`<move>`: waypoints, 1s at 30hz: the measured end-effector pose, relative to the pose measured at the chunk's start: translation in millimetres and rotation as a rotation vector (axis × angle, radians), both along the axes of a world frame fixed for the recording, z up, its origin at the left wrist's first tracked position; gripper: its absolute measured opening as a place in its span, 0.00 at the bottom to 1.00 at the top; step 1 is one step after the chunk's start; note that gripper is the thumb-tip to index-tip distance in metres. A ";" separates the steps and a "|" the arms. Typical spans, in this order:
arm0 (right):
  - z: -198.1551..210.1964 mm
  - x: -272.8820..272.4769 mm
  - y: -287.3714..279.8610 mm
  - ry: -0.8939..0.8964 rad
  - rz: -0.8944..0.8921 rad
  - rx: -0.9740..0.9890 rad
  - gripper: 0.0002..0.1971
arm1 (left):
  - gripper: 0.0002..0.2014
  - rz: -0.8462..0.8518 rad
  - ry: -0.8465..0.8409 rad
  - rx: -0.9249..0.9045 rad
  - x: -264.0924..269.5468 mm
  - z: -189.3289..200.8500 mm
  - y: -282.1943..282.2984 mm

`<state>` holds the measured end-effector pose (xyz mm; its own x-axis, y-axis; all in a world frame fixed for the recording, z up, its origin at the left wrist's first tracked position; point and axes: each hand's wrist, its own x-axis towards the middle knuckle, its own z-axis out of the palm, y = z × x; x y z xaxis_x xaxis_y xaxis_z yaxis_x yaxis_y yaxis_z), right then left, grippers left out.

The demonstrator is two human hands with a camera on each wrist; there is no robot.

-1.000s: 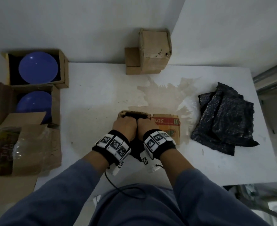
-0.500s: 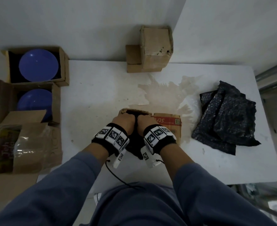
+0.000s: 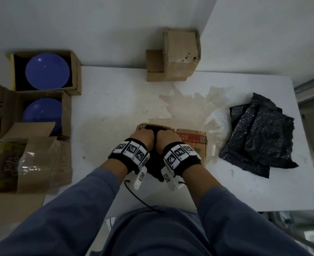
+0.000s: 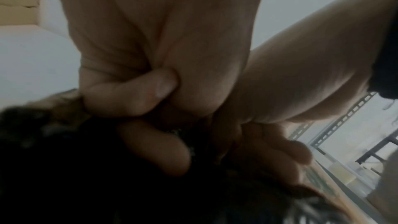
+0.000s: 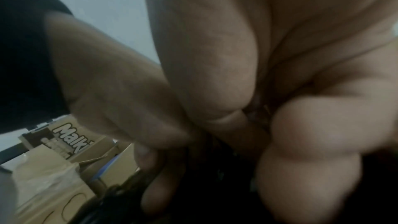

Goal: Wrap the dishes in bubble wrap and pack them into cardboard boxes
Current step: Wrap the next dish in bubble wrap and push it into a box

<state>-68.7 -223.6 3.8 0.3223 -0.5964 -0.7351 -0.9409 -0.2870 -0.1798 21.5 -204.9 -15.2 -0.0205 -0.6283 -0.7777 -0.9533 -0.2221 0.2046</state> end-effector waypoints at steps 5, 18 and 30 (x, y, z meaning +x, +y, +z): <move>6.6 -2.0 -7.5 -0.045 -0.040 -0.017 0.10 | 0.15 0.144 0.104 0.007 7.0 4.6 2.3; 24.9 -17.1 -2.6 -0.169 -0.337 0.253 0.10 | 0.19 0.346 0.198 0.104 9.7 8.7 16.4; 12.0 -22.6 14.8 -0.136 -0.301 0.233 0.28 | 0.32 0.551 0.386 0.090 15.2 9.8 47.1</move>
